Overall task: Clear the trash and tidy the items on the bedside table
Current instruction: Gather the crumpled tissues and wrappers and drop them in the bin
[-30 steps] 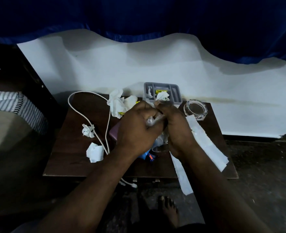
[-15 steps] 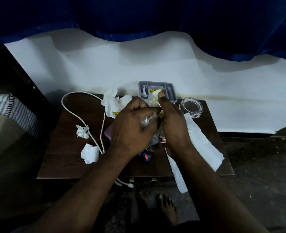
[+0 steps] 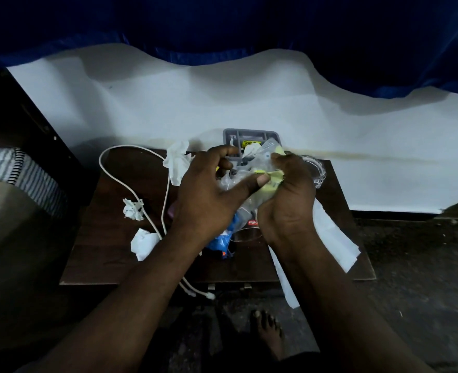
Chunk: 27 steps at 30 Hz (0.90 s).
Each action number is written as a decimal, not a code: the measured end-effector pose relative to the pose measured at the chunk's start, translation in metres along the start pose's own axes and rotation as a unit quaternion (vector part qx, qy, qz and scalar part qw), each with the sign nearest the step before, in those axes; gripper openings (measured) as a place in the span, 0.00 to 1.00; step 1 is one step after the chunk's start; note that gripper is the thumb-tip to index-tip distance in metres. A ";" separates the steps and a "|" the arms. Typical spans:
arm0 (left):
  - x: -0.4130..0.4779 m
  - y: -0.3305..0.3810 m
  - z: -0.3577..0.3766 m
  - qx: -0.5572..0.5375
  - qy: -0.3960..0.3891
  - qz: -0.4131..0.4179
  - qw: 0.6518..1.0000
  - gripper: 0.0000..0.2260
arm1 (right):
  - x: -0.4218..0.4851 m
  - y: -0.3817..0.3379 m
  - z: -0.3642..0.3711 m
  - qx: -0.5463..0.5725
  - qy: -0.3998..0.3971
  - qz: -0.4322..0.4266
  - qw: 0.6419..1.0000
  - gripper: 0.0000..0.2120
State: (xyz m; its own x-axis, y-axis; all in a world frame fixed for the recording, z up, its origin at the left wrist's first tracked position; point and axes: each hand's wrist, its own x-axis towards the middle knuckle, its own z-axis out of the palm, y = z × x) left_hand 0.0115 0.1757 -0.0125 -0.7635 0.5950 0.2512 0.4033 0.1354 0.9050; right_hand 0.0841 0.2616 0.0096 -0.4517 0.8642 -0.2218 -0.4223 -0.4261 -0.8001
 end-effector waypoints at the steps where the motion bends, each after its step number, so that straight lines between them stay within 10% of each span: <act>1: -0.001 0.000 0.000 -0.010 -0.004 -0.007 1.000 0.25 | 0.000 -0.002 0.000 0.019 -0.007 -0.002 1.000 0.12; 7: 0.000 -0.002 -0.003 -0.034 -0.009 -0.034 0.999 0.16 | 0.000 -0.008 -0.005 0.132 -0.098 0.030 0.986 0.25; 16: -0.004 0.002 -0.005 -0.033 -0.008 0.020 0.999 0.16 | -0.002 0.007 -0.004 0.074 -0.032 0.087 0.993 0.20; 27: 0.005 -0.010 -0.017 -0.005 0.010 0.052 0.999 0.17 | -0.023 0.020 0.011 0.007 -0.128 0.171 0.977 0.28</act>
State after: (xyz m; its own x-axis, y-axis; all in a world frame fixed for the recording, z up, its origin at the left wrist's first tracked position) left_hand -0.0046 0.1634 -0.0146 -0.7275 0.5902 0.3500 0.4751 0.0652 0.8775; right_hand 0.0770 0.2301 0.0045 -0.7498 0.5755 -0.3265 -0.2224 -0.6839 -0.6949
